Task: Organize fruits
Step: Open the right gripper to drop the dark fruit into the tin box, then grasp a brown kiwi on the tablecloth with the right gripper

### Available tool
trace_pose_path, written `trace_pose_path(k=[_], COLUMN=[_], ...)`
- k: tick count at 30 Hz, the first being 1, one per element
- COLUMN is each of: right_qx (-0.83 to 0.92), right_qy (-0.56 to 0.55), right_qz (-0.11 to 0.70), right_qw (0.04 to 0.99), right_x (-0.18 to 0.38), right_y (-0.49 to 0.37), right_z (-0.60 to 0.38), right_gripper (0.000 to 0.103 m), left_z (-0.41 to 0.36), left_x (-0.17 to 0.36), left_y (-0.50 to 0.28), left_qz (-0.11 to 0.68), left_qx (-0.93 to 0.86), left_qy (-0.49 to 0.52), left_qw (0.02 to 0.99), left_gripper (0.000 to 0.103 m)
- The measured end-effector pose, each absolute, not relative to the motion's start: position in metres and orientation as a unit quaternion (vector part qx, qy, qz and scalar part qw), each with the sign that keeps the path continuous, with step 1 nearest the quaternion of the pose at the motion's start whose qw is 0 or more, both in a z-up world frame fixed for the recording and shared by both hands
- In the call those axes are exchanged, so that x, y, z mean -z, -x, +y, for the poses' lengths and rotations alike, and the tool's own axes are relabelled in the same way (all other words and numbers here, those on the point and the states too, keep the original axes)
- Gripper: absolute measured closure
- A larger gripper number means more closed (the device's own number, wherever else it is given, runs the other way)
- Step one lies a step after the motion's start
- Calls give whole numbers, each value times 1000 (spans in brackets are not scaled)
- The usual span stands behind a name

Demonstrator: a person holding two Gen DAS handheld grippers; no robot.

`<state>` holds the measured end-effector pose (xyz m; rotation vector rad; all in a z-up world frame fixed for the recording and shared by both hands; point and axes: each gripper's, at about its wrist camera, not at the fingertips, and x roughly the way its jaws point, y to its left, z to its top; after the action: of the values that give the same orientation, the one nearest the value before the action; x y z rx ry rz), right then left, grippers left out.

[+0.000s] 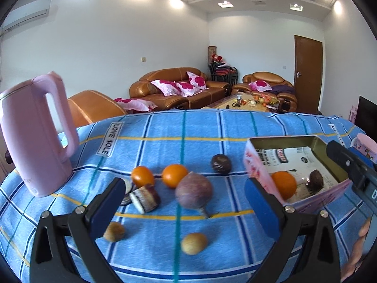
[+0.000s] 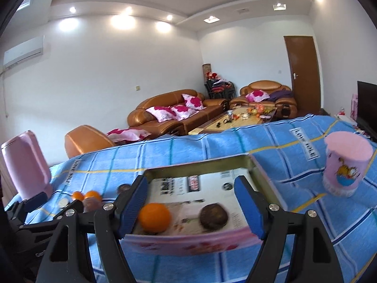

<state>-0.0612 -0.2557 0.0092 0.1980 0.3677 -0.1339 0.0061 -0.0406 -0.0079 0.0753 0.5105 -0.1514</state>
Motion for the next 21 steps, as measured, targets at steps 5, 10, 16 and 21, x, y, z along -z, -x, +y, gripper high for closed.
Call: trace_pose_path(k=[5,10,16,21], right_qx=[47,30,11,-14], right_qy=[-87,-78,-73,-63], right_qz=[189,196,206,232], right_qw=[977,977,976,971], right_x=[-9,-8,-7,-2], right_y=[60,57,53,48], right_z=[-228,-207,-187,-170], right_gripper=[26,26,26,26], left_z=[-22,-5,13,42], left_x=[10,12,13,17], left_y=[-10,-11,-12,-18], left_qz=[262,268,276,292], left_qx=[66,58,54,38], left_qy=[-26,-21,-23,-19], left_qw=[963,961,959,956], left_gripper=[0,0,0,0])
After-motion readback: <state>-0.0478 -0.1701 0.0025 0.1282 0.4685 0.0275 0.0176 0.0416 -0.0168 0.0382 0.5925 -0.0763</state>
